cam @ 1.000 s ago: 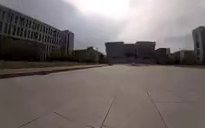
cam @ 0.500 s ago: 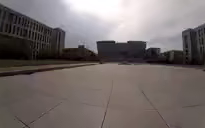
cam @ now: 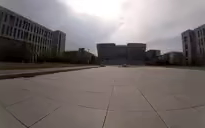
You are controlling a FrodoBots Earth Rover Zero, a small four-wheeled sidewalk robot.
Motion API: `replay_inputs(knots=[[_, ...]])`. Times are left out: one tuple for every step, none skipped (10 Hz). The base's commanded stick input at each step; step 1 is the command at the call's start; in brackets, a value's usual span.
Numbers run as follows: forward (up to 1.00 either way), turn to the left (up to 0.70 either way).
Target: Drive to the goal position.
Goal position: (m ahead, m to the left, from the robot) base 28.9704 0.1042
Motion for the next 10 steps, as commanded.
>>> replay_inputs(knots=[[1.0,-0.27],[1.0,-0.27],[1.0,-0.27],[1.0,-0.27],[1.0,-0.27],[1.0,-0.27],[1.0,-0.27],[1.0,-0.27],[1.0,-0.27],[1.0,-0.27]])
